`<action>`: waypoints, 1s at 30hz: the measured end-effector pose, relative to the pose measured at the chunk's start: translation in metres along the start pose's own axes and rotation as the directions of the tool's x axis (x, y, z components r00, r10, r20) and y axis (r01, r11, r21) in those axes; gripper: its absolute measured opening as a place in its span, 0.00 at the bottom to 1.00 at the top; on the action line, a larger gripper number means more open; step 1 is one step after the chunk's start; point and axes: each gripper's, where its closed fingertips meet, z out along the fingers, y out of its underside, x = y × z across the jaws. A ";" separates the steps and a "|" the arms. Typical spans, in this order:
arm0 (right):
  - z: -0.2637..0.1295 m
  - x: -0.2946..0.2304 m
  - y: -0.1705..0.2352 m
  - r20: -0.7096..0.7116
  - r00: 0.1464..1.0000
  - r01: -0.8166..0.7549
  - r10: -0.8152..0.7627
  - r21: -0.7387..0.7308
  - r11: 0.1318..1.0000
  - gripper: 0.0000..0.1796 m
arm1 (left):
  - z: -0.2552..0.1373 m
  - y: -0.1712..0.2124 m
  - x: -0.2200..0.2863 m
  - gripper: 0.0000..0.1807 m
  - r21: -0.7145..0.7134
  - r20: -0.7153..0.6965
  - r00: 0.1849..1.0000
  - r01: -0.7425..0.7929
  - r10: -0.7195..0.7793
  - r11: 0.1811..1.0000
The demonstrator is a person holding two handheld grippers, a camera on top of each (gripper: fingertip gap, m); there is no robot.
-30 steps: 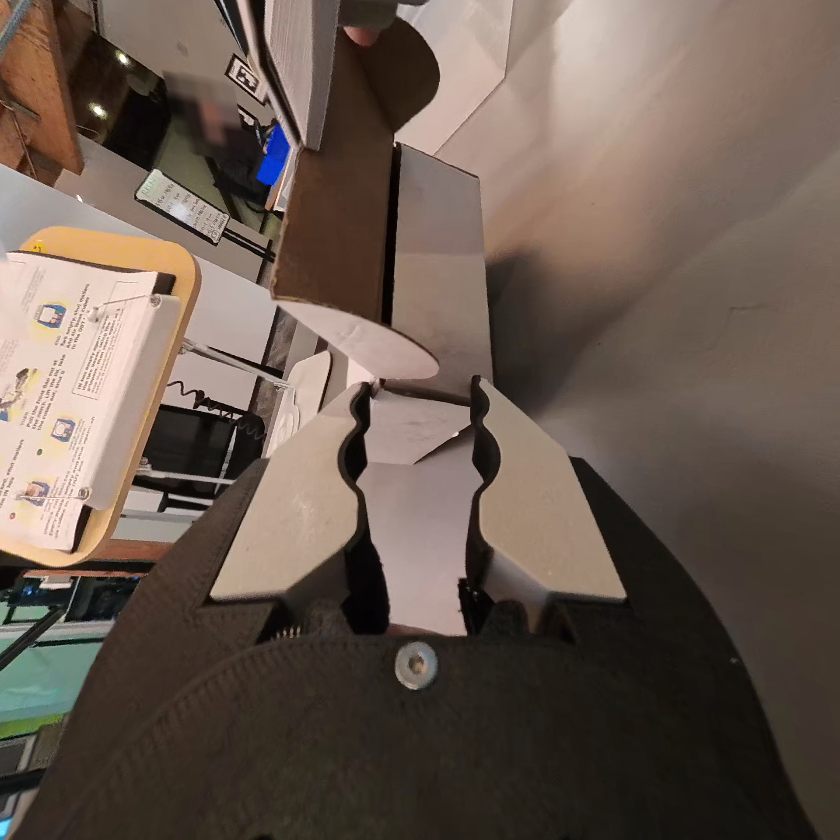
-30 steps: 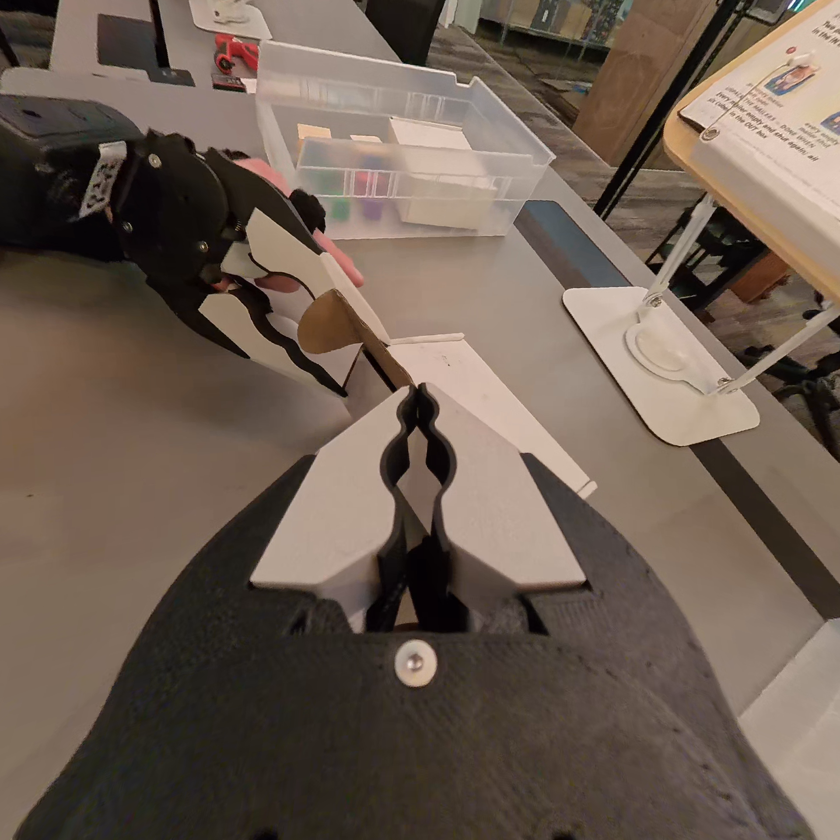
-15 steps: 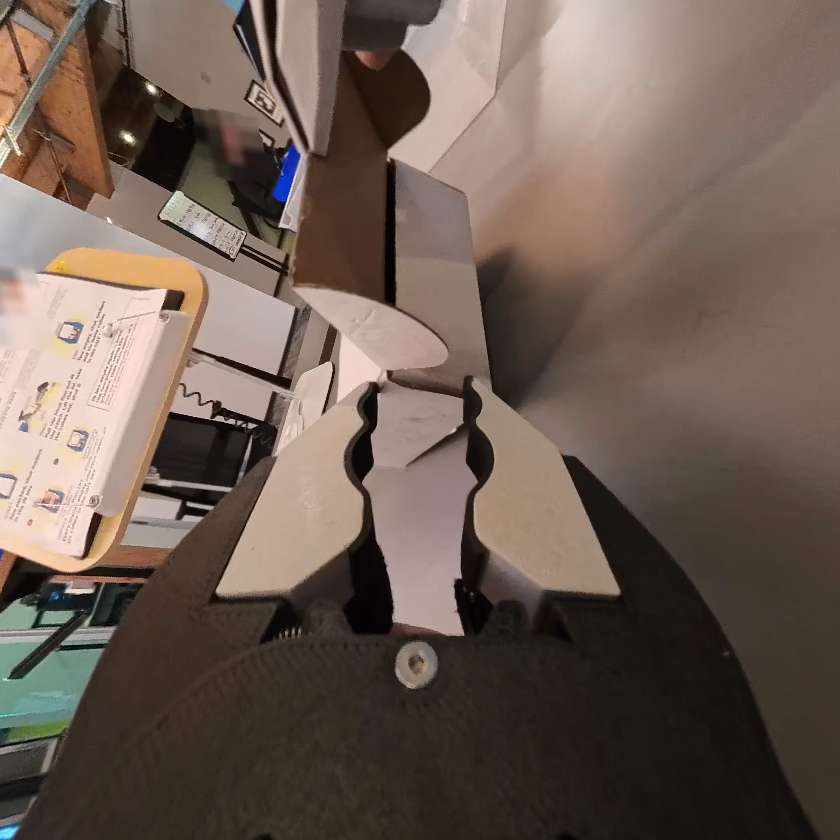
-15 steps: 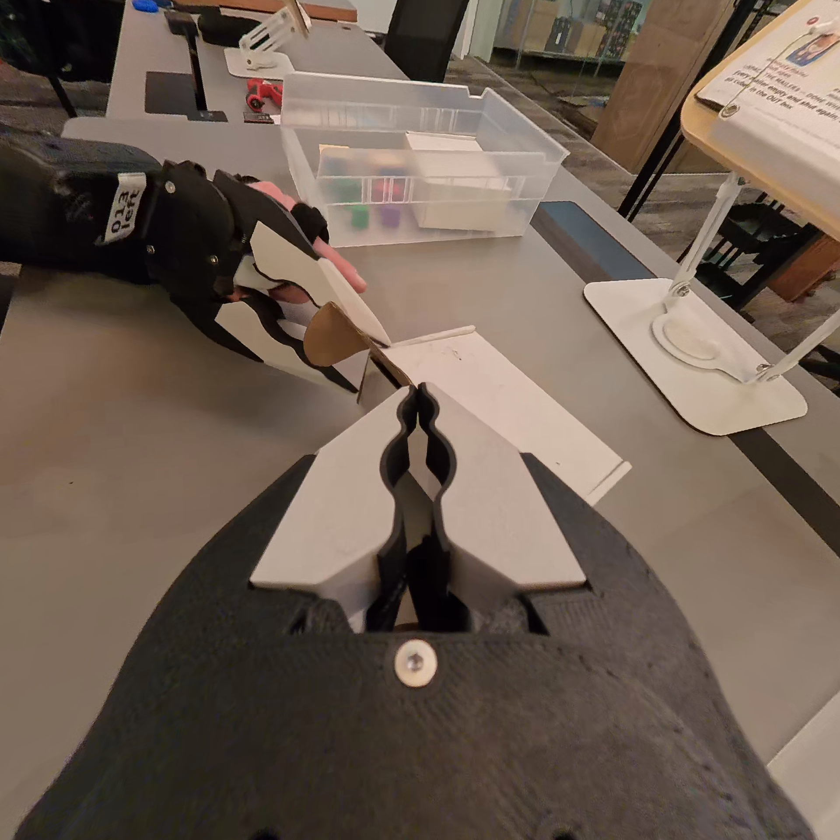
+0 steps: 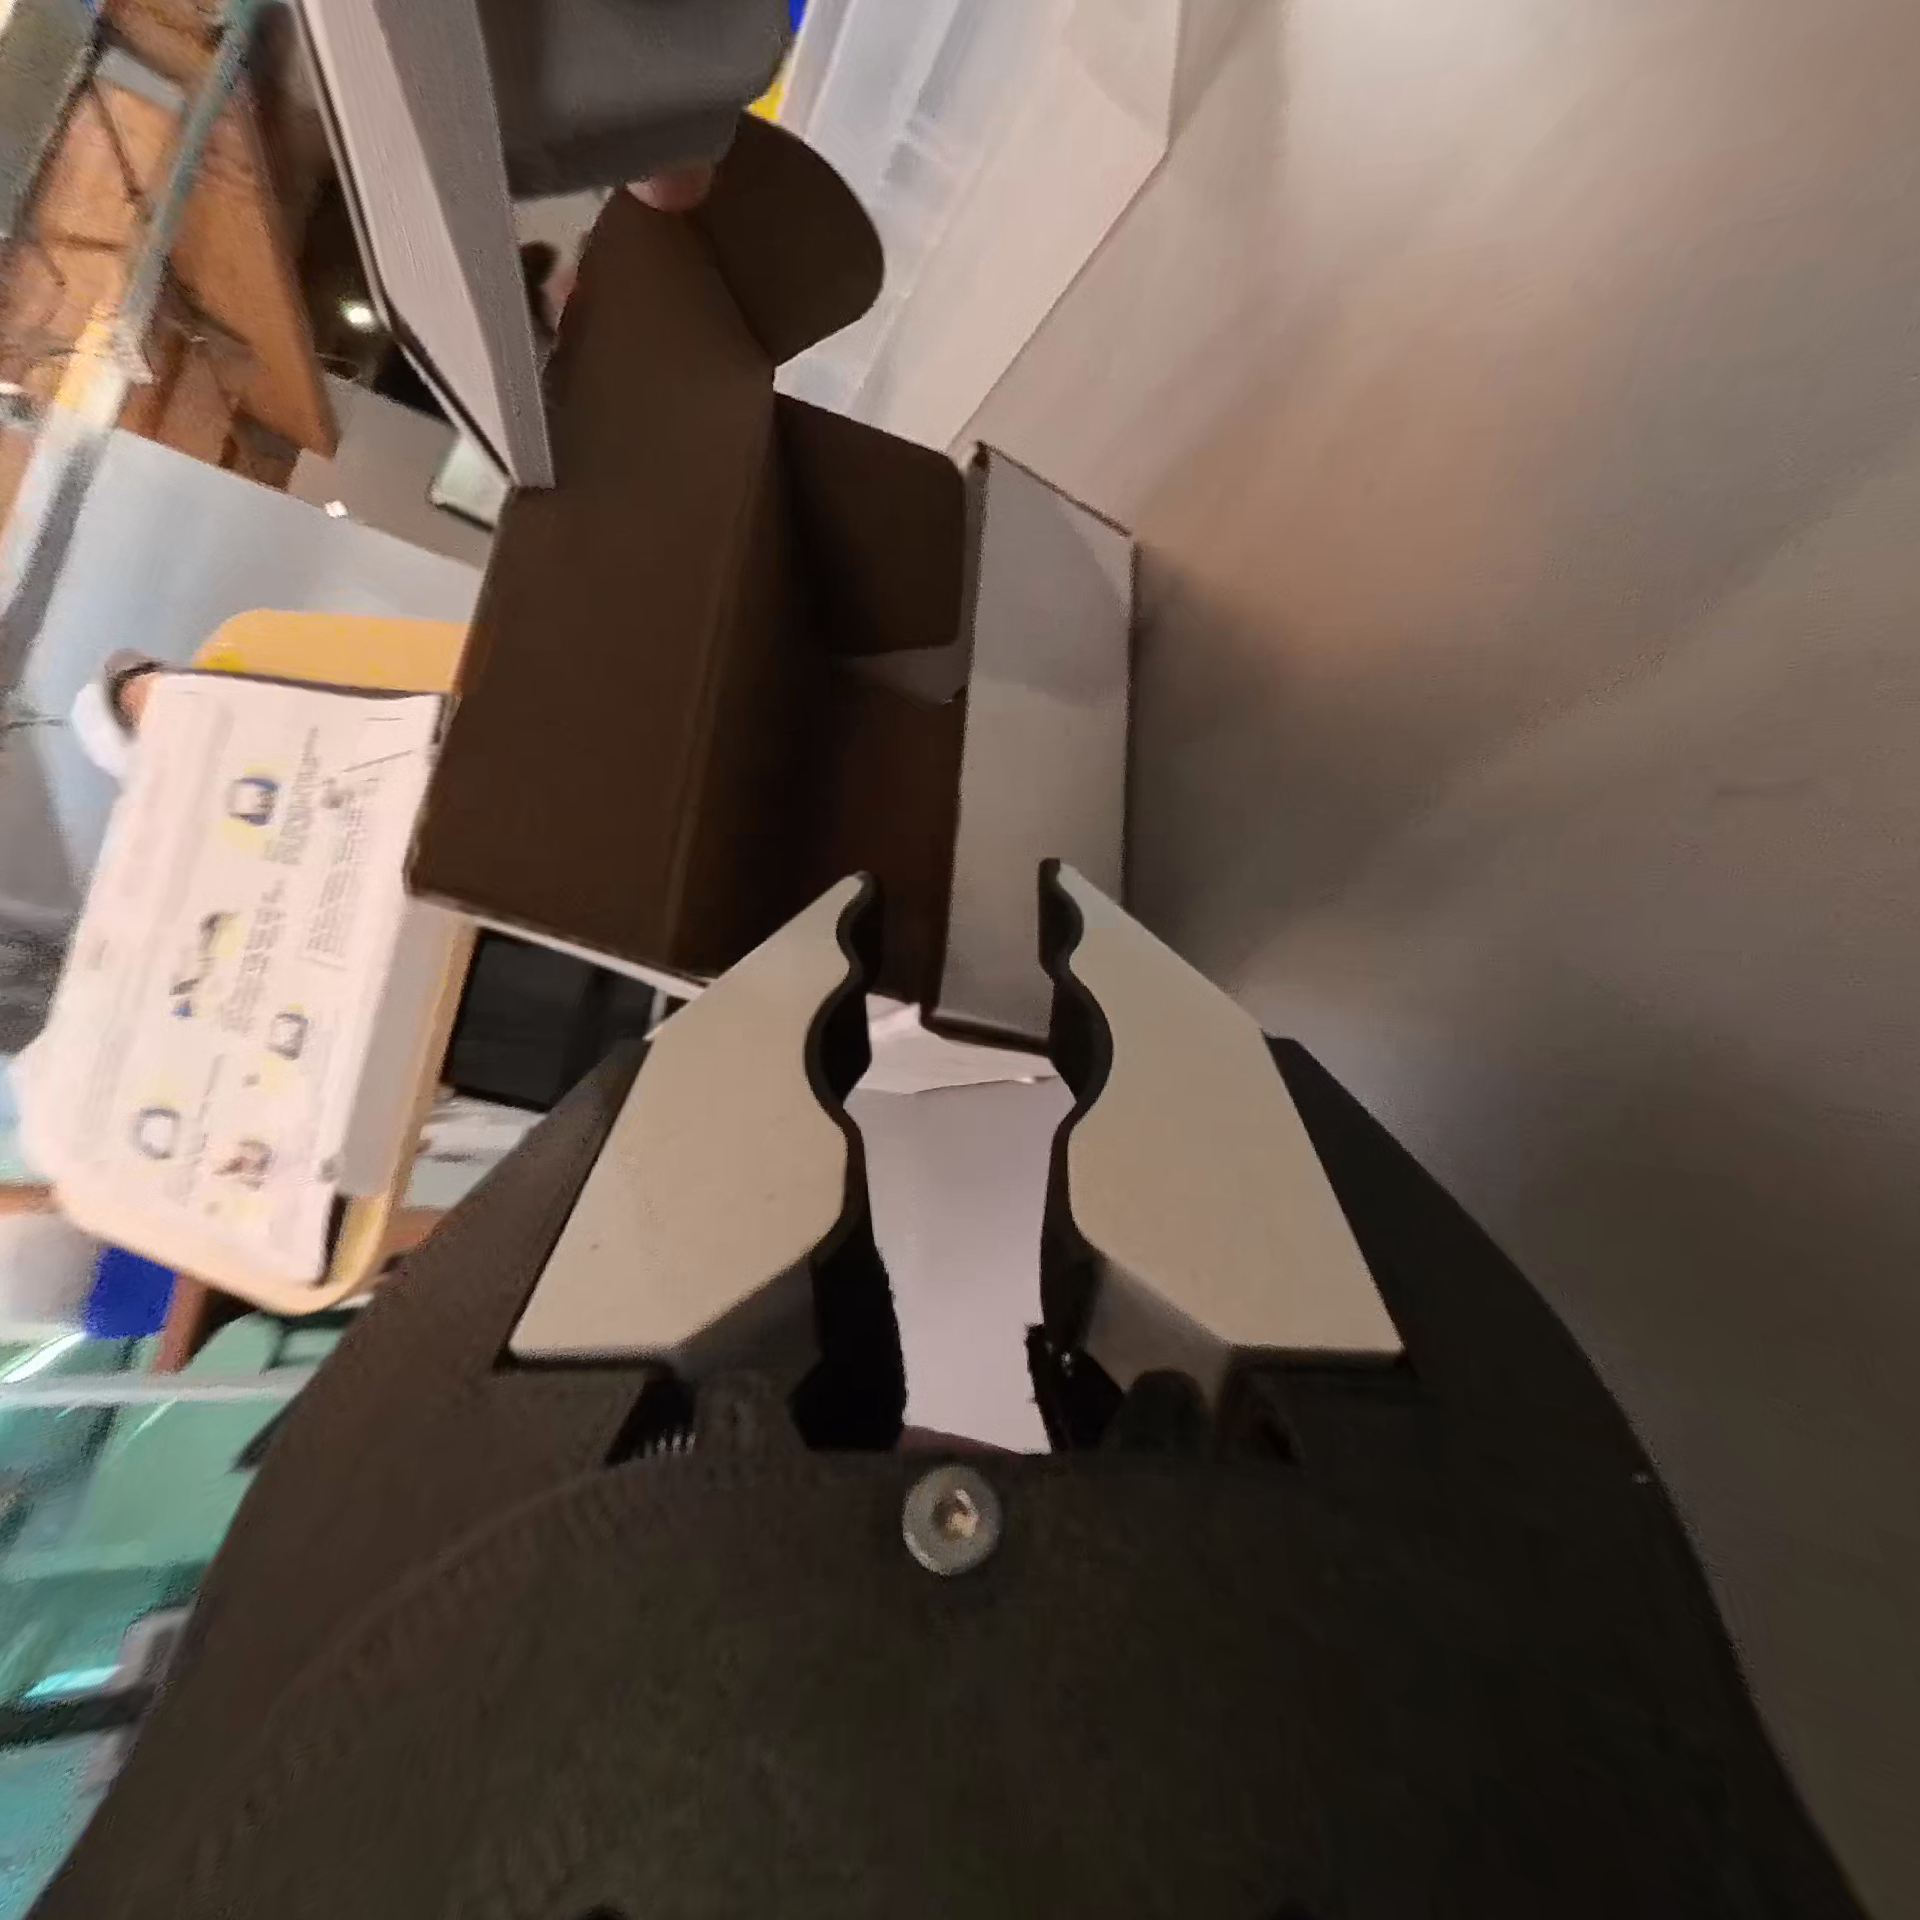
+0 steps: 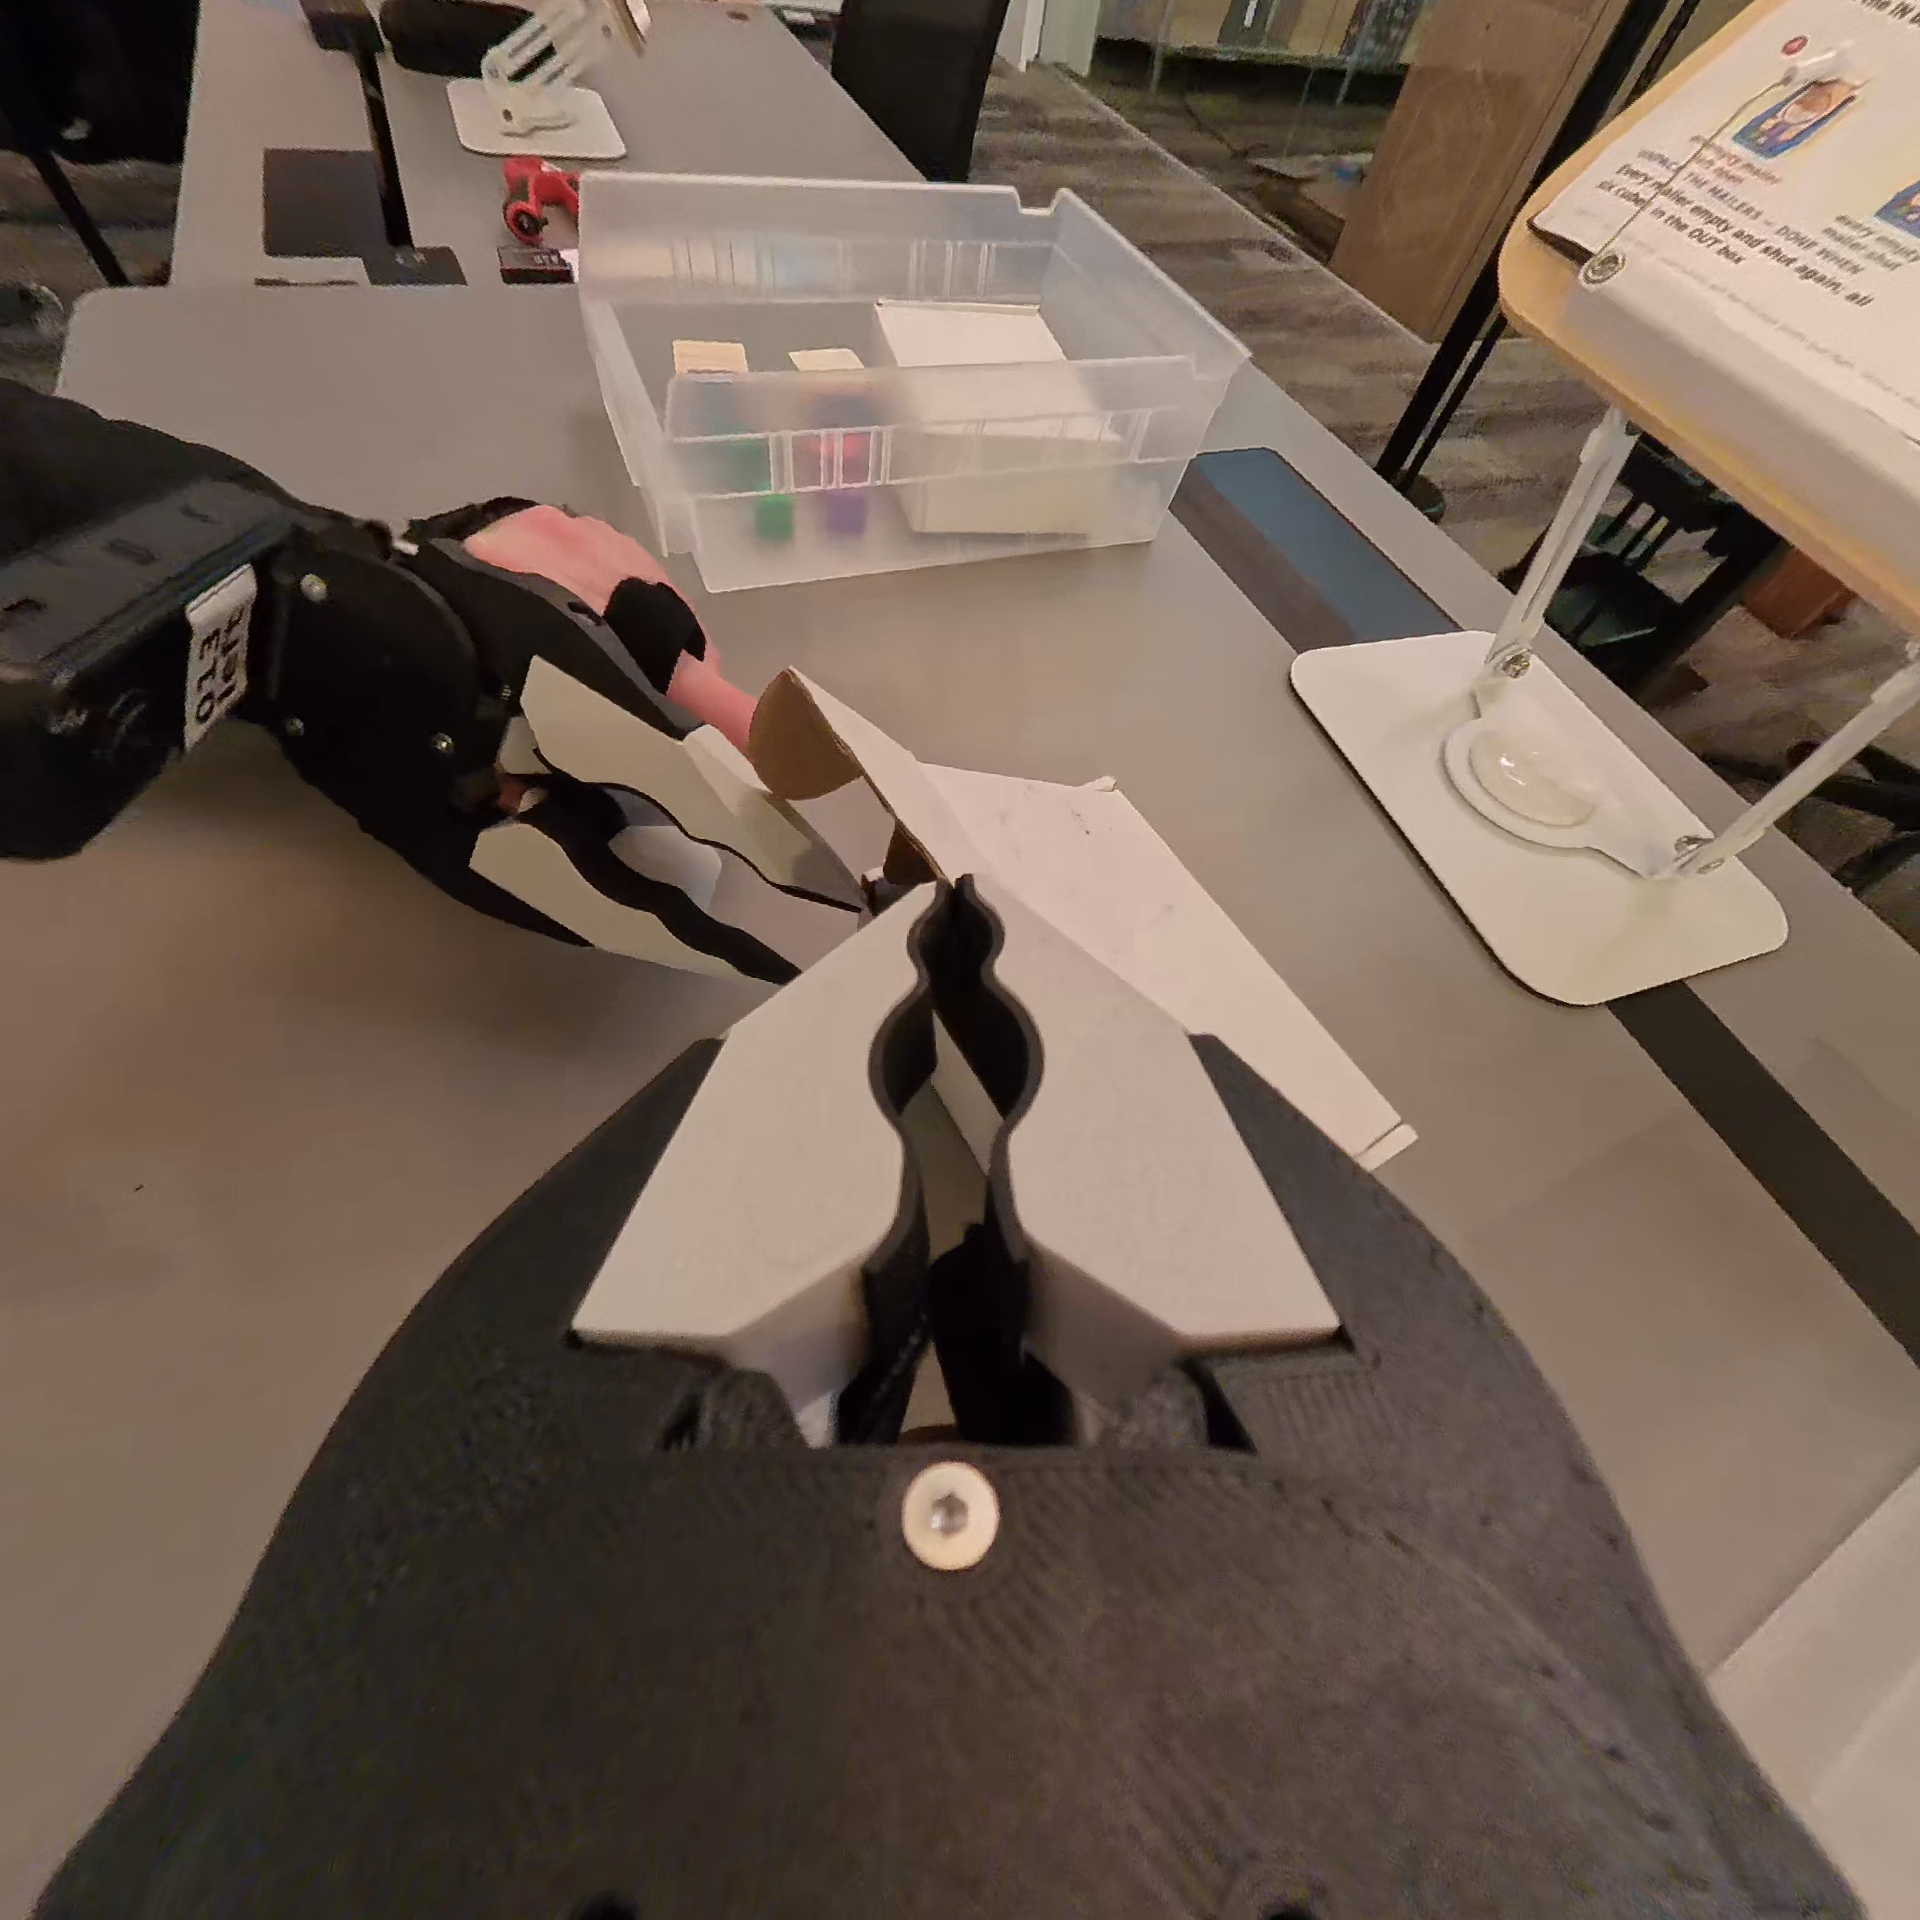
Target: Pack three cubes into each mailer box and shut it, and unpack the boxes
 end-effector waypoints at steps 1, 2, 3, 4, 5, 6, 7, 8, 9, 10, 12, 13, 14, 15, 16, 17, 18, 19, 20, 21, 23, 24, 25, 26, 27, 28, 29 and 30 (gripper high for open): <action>0.001 -0.001 -0.002 0.000 1.000 0.002 -0.002 -0.011 1.000 0.00 | 0.003 0.001 -0.001 0.15 -0.029 0.022 1.000 -0.018 0.018 0.999; 0.002 -0.002 -0.003 0.002 1.000 0.005 -0.005 -0.022 1.000 0.00 | 0.008 0.005 0.000 0.15 -0.076 0.030 0.999 -0.018 0.020 0.997; 0.002 -0.004 -0.005 0.004 1.000 0.008 -0.008 -0.027 1.000 0.00 | 0.013 0.011 0.003 0.16 -0.136 0.018 1.000 -0.010 0.013 0.991; 0.003 -0.006 -0.008 0.008 1.000 0.008 -0.008 -0.031 0.999 0.00 | 0.019 0.018 0.007 0.18 -0.188 0.006 1.000 -0.011 0.013 0.982; 0.004 -0.007 -0.010 0.008 1.000 0.010 -0.009 -0.038 0.999 0.00 | 0.023 0.020 0.009 0.16 -0.204 0.003 1.000 -0.018 0.019 0.979; 0.005 -0.007 -0.011 0.001 1.000 0.014 -0.013 -0.048 0.999 0.00 | 0.027 0.023 0.013 0.16 -0.232 -0.010 1.000 -0.022 0.021 0.972; 0.005 -0.006 -0.013 -0.005 1.000 0.014 -0.015 -0.058 0.998 0.00 | 0.028 0.027 0.013 0.17 -0.267 -0.020 0.999 -0.034 0.030 0.963; 0.006 -0.006 -0.014 -0.005 1.000 0.015 -0.016 -0.068 0.998 0.00 | 0.028 0.026 0.012 0.15 -0.282 -0.032 0.999 -0.029 0.021 0.959; 0.006 -0.005 -0.016 -0.001 1.000 0.018 -0.018 -0.077 0.997 0.00 | 0.028 0.027 0.010 0.13 -0.296 -0.034 0.999 0.002 -0.012 0.955; 0.005 -0.004 -0.019 0.001 1.000 0.018 -0.018 -0.084 0.996 0.00 | 0.028 0.026 0.010 0.11 -0.297 -0.043 0.999 0.019 -0.034 0.955; 0.004 0.004 -0.028 -0.006 1.000 0.023 -0.024 -0.091 0.996 0.00 | 0.027 0.025 0.010 0.08 -0.302 -0.072 0.997 0.011 -0.035 0.953; 0.002 0.010 -0.034 -0.017 0.999 0.030 -0.032 -0.089 0.996 0.00 | 0.026 0.024 0.012 0.07 -0.305 -0.092 0.995 0.017 -0.048 0.952; 0.000 0.019 -0.040 -0.035 0.999 0.035 -0.038 -0.096 0.995 0.00 | 0.026 0.023 0.013 0.06 -0.301 -0.110 0.992 0.020 -0.056 0.953; -0.001 0.027 -0.046 -0.051 0.998 0.043 -0.048 -0.100 0.994 0.00 | 0.025 0.023 0.013 0.06 -0.304 -0.123 0.990 0.026 -0.066 0.952; -0.001 0.034 -0.054 -0.053 0.997 0.043 -0.049 -0.096 0.994 0.00 | 0.025 0.021 0.014 0.05 -0.302 -0.138 0.988 0.030 -0.075 0.953; 0.000 0.041 -0.061 -0.050 0.998 0.042 -0.047 -0.094 0.995 0.00 | 0.024 0.020 0.016 0.04 -0.302 -0.156 0.985 0.027 -0.078 0.953; 0.003 0.050 -0.067 -0.061 0.997 0.047 -0.054 -0.103 0.994 0.00 | 0.023 0.019 0.016 0.04 -0.306 -0.169 0.983 0.016 -0.071 0.952; 0.006 0.060 -0.071 -0.077 0.995 0.058 -0.068 -0.120 0.991 0.00 | 0.023 0.018 0.018 0.04 -0.305 -0.185 0.980 0.010 -0.069 0.952; 0.011 0.069 -0.076 -0.085 0.993 0.070 -0.081 -0.130 0.989 0.00 | 0.021 0.015 0.020 0.03 -0.293 -0.209 0.974 0.018 -0.083 0.956; 0.017 0.077 -0.081 -0.086 0.993 0.073 -0.086 -0.139 0.988 0.00 | 0.020 0.011 0.022 0.03 -0.273 -0.240 0.966 0.029 -0.098 0.961; 0.029 0.099 -0.084 -0.123 0.985 0.097 -0.121 -0.184 0.978 0.00 | 0.015 0.007 0.026 0.02 -0.245 -0.292 0.947 0.063 -0.135 0.968; 0.036 0.111 -0.084 -0.152 0.976 0.121 -0.155 -0.211 0.970 0.00 | 0.012 0.006 0.028 0.02 -0.233 -0.319 0.931 0.105 -0.179 0.967; 0.043 0.122 -0.082 -0.171 0.971 0.122 -0.165 -0.237 0.964 0.00 | 0.009 0.005 0.030 0.01 -0.221 -0.340 0.919 0.127 -0.198 0.967; 0.051 0.132 -0.077 -0.177 0.970 0.115 -0.166 -0.266 0.957 0.00 | 0.005 0.005 0.032 0.01 -0.215 -0.357 0.913 0.128 -0.199 0.968; 0.059 0.142 -0.068 -0.183 0.968 0.113 -0.174 -0.304 0.946 0.00 | 0.001 0.003 0.036 0.00 -0.204 -0.381 0.903 0.127 -0.199 0.971; 0.066 0.152 -0.054 -0.189 0.965 0.103 -0.179 -0.356 0.929 0.00 | -0.003 -0.001 0.041 0.00 -0.188 -0.411 0.890 0.130 -0.198 0.974; 0.073 0.162 -0.036 -0.190 0.965 0.087 -0.180 -0.416 0.905 0.00 | -0.006 -0.003 0.043 0.00 -0.180 -0.415 0.888 0.134 -0.199 0.974; 0.080 0.169 -0.018 -0.184 0.967 0.074 -0.178 -0.462 0.884 0.00 | -0.008 -0.005 0.044 0.00 -0.179 -0.418 0.886 0.138 -0.202 0.974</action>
